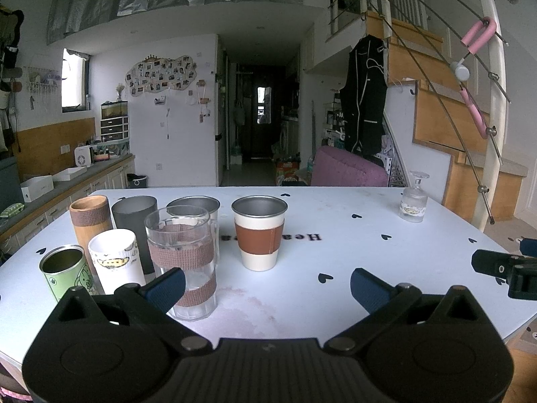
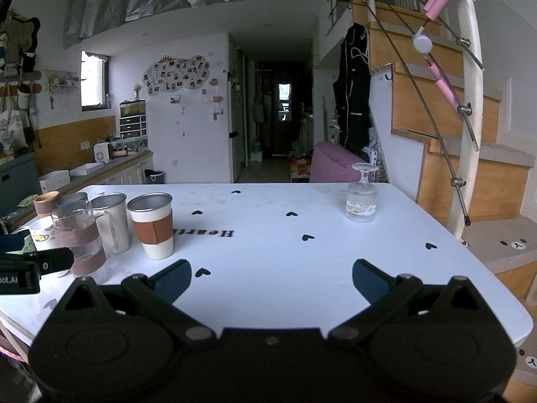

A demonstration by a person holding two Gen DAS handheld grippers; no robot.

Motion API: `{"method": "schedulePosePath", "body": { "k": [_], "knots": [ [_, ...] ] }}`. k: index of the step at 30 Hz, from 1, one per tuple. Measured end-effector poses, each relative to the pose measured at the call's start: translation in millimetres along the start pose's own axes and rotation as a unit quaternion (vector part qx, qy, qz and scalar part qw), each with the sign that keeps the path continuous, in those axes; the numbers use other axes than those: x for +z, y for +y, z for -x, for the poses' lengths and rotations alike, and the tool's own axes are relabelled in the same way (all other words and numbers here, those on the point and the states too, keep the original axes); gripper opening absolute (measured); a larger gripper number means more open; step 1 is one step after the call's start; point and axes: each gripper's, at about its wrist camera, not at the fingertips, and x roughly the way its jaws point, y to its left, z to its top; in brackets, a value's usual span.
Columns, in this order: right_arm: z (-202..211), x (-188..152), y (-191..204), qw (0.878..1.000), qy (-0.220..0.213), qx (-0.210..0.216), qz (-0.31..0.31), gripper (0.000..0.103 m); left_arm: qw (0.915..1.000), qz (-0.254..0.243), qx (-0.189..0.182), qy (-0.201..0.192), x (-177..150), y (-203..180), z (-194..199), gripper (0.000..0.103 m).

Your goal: Flip cup upright

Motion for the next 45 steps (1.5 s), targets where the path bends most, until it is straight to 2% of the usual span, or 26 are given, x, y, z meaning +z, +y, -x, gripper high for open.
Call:
{"method": "schedulePosePath", "body": {
  "k": [13, 20, 23, 29, 36, 40, 45],
  "knots": [
    [-9, 0, 16, 1.0, 0.004, 0.005, -0.008, 0.103, 1.0, 0.0, 0.002, 0.002, -2, 2, 0, 0.103],
    [-31, 10, -11, 0.999, -0.002, 0.007, -0.048, 0.103, 1.0, -0.002, -0.001, 0.007, -8, 8, -4, 0.103],
    [-51, 23, -24, 0.998, 0.001, -0.009, -0.069, 0.103, 0.9999, -0.001, -0.002, 0.012, -12, 8, -7, 0.103],
    [-99, 64, -64, 0.997, 0.004, -0.046, -0.06, 0.103, 0.9997, 0.006, -0.001, 0.022, -20, 15, -14, 0.103],
    [-169, 114, -99, 0.995, 0.01, -0.07, -0.071, 0.103, 0.9999, 0.004, 0.011, 0.011, -26, 20, -21, 0.103],
    [-216, 132, -118, 0.992, 0.028, -0.072, -0.097, 0.096, 0.9999, 0.001, 0.01, 0.013, -30, 20, -30, 0.103],
    [-275, 149, -135, 0.988, 0.048, -0.101, -0.11, 0.094, 0.9999, -0.001, 0.0, 0.011, -30, 19, -39, 0.103]
  ]
}}
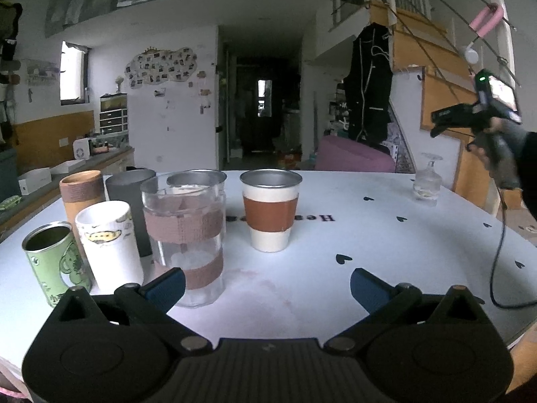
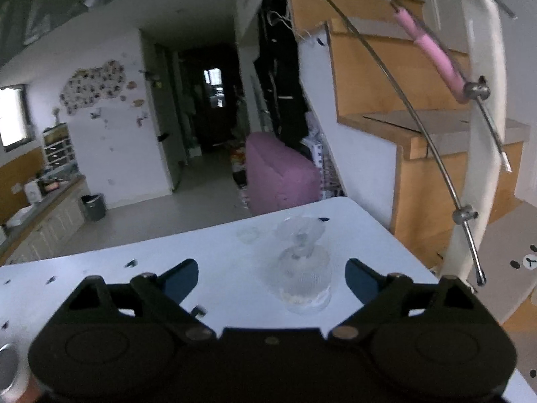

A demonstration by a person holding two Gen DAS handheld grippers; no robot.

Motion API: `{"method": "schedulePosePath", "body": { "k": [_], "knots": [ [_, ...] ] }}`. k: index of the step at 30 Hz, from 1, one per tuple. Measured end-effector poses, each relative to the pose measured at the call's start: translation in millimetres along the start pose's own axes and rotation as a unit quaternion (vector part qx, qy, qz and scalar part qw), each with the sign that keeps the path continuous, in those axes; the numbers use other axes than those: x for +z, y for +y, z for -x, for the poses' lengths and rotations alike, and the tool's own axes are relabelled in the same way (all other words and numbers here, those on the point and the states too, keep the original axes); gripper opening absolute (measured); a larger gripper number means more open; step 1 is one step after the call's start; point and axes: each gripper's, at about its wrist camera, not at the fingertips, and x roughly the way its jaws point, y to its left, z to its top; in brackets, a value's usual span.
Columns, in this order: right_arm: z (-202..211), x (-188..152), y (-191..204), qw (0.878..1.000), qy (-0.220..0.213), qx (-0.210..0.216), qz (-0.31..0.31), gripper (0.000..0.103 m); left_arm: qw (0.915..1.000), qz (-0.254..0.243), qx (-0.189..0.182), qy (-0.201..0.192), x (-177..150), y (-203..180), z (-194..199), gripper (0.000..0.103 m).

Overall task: Flip cup upright
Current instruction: 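Move the right gripper to the upside-down clear stemmed glass and grasp its base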

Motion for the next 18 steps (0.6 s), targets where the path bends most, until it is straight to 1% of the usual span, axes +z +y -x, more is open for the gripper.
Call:
{"method": "schedulePosePath", "body": {
  "k": [3, 4, 5, 8, 10, 13, 15, 17, 18],
  "knots": [
    [-32, 9, -4, 1.0, 0.015, -0.016, -0.011, 0.092, 0.9999, 0.008, 0.005, 0.009, 1, 3, -8, 0.103],
    [-43, 11, -6, 0.999, 0.023, -0.018, -0.016, 0.09, 0.9998, 0.012, 0.006, 0.014, 1, 4, -11, 0.103],
    [-50, 13, -8, 0.999, 0.03, -0.017, -0.022, 0.087, 0.9996, 0.017, 0.007, 0.02, 1, 5, -14, 0.103],
    [-72, 17, -13, 0.998, 0.048, -0.011, -0.041, 0.087, 0.999, 0.03, 0.011, 0.032, 3, 9, -22, 0.103],
    [-83, 17, -12, 0.998, 0.056, -0.017, -0.039, 0.086, 0.9987, 0.033, 0.015, 0.036, 4, 10, -27, 0.103],
    [-97, 19, -9, 0.997, 0.061, -0.026, -0.027, 0.081, 0.9982, 0.037, 0.018, 0.044, 4, 11, -32, 0.103],
    [-104, 20, -7, 0.997, 0.063, -0.031, -0.02, 0.076, 0.9978, 0.04, 0.021, 0.048, 4, 12, -35, 0.103],
    [-111, 20, -7, 0.997, 0.07, -0.04, -0.013, 0.066, 0.9975, 0.043, 0.024, 0.05, 5, 13, -37, 0.103],
    [-113, 20, -6, 0.996, 0.074, -0.044, -0.01, 0.063, 0.9975, 0.043, 0.025, 0.051, 5, 13, -37, 0.103]
  ]
}}
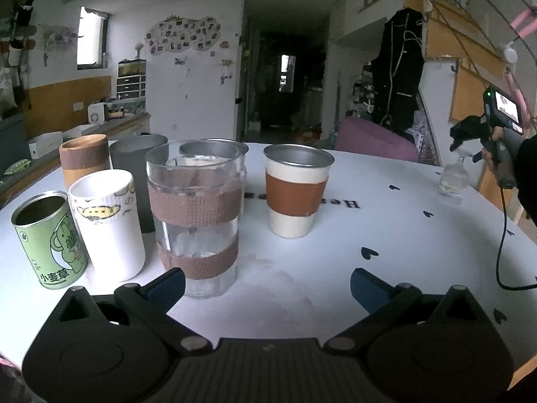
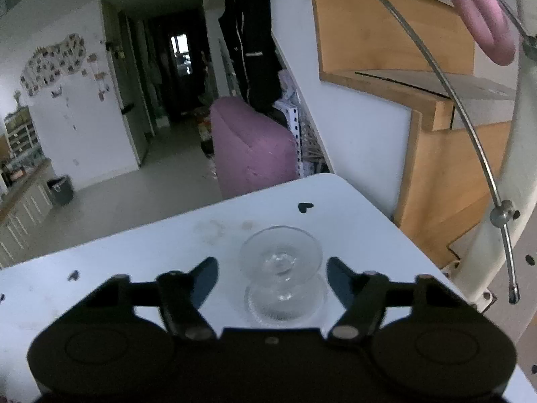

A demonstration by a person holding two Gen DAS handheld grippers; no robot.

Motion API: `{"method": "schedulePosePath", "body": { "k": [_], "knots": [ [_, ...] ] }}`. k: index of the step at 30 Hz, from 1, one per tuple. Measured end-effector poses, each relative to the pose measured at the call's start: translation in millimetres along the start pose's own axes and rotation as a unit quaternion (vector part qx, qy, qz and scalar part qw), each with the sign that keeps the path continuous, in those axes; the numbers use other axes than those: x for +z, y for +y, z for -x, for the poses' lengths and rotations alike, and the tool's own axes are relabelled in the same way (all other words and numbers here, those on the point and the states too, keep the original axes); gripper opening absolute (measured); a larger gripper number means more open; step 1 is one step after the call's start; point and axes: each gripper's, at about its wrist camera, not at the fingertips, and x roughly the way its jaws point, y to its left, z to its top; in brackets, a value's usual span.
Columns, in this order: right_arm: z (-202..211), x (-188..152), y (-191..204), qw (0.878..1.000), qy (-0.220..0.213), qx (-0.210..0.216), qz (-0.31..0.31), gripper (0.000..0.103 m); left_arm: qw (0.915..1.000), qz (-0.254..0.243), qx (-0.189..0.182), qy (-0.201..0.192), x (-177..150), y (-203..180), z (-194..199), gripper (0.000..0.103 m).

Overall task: Flip cup upright
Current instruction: 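Move the right gripper to the upside-down clear stemmed glass and grasp its base, then lift the stemmed glass with the right gripper and carry it toward the cups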

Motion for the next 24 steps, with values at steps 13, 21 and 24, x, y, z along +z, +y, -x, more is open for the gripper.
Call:
{"method": "schedulePosePath", "body": {
  "k": [13, 21, 24],
  "knots": [
    [54, -25, -4, 0.999, 0.001, 0.047, 0.016, 0.058, 0.9998, 0.002, -0.019, -0.005, 3, -1, 5, 0.103],
    [157, -61, 19, 0.987, -0.02, 0.136, 0.078, 0.058, 0.9991, 0.006, -0.037, -0.02, -2, -2, 26, 0.103],
    [196, -82, 30, 0.978, -0.026, 0.181, 0.103, 0.058, 0.9988, 0.007, -0.046, -0.019, -4, -3, 32, 0.103]
  ]
}}
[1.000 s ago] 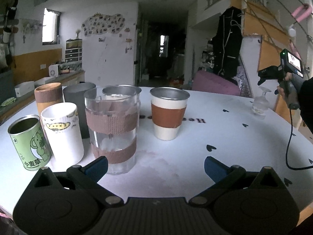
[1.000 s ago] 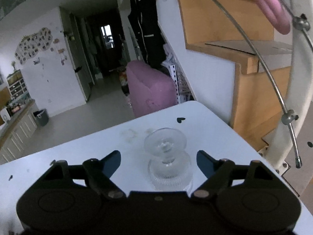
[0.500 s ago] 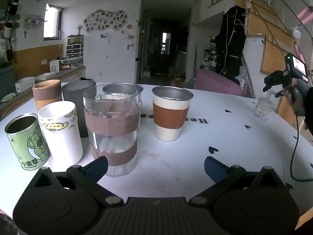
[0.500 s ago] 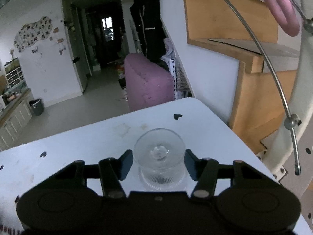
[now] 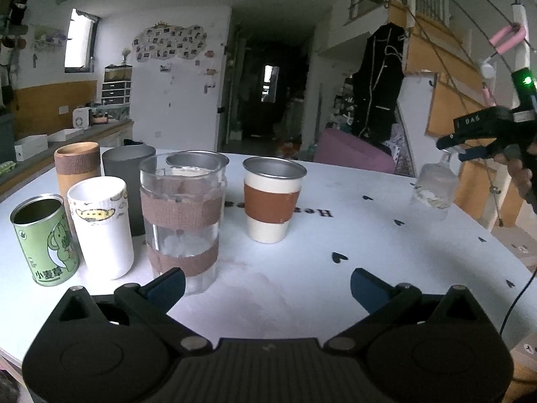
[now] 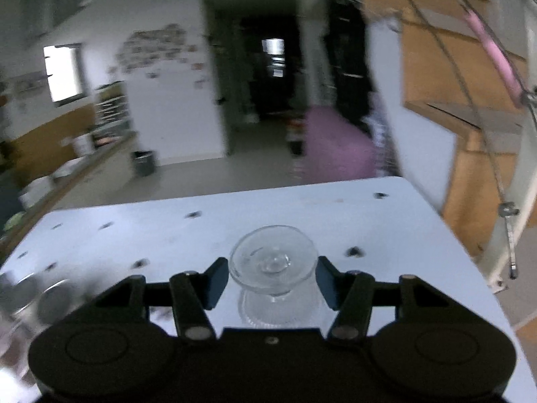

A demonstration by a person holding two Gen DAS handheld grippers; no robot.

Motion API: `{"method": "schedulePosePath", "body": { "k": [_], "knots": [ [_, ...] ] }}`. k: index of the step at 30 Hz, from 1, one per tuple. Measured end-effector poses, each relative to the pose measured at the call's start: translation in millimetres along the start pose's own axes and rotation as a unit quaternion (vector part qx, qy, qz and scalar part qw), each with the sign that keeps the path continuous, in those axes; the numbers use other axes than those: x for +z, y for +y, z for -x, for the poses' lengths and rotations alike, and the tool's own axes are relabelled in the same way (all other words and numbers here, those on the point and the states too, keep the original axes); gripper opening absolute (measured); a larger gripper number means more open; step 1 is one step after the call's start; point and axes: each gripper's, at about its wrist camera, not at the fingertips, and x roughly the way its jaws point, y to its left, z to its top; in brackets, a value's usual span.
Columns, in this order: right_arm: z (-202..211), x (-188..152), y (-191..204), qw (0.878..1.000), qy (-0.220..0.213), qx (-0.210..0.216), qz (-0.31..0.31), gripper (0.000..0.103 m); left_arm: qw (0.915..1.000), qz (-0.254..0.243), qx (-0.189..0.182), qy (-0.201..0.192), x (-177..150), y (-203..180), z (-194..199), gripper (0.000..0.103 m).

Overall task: Flip cup upright
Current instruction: 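Lift the stemmed glass with the right gripper and carry it toward the cups, then tilt the glass with the right gripper while the left gripper grasps its bowl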

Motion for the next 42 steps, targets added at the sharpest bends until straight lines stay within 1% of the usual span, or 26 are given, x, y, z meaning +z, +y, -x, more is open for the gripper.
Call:
{"method": "schedulePosePath", "body": {
  "k": [4, 9, 13, 15, 17, 19, 21, 23, 26, 31, 35, 39, 42],
  "knots": [
    [28, -19, 34, 0.998, 0.006, 0.054, 0.027, 0.058, 0.9998, 0.002, -0.016, 0.008, -2, -3, 4, 0.103],
    [42, -44, 78, 0.991, 0.031, 0.115, 0.063, 0.058, 0.9995, -0.008, -0.03, 0.012, -1, -8, 2, 0.103],
    [44, -66, 110, 0.983, 0.061, 0.151, 0.088, 0.058, 0.9973, -0.022, -0.062, 0.032, -3, -13, -10, 0.103],
    [43, -75, 121, 0.98, 0.071, 0.162, 0.095, 0.058, 0.9949, -0.02, -0.085, 0.05, -4, -13, -20, 0.103],
    [37, -81, 128, 0.977, 0.084, 0.169, 0.101, 0.058, 0.9926, -0.02, -0.102, 0.063, -6, -15, -28, 0.103],
    [32, -88, 133, 0.975, 0.097, 0.17, 0.103, 0.058, 0.9906, -0.038, -0.11, 0.071, -8, -20, -36, 0.103],
    [32, -93, 140, 0.975, 0.089, 0.171, 0.111, 0.058, 0.9897, -0.053, -0.111, 0.073, -10, -25, -44, 0.103],
    [32, -93, 142, 0.975, 0.089, 0.167, 0.114, 0.058, 0.9908, -0.06, -0.101, 0.067, -10, -28, -54, 0.103],
    [32, -94, 145, 0.975, 0.086, 0.163, 0.123, 0.058, 0.9918, -0.05, -0.102, 0.059, -8, -33, -68, 0.103],
    [34, -97, 146, 0.975, 0.083, 0.161, 0.129, 0.058, 0.9914, -0.021, -0.109, 0.069, -12, -37, -83, 0.103],
    [47, -106, 142, 0.973, 0.071, 0.167, 0.146, 0.057, 0.9895, -0.017, -0.122, 0.075, -17, -36, -83, 0.103],
    [67, -118, 130, 0.972, 0.059, 0.174, 0.145, 0.057, 0.9869, -0.031, -0.136, 0.081, -21, -40, -83, 0.103],
    [84, -134, 116, 0.973, 0.05, 0.177, 0.14, 0.057, 0.9852, -0.043, -0.14, 0.089, -27, -45, -84, 0.103]
  ]
}}
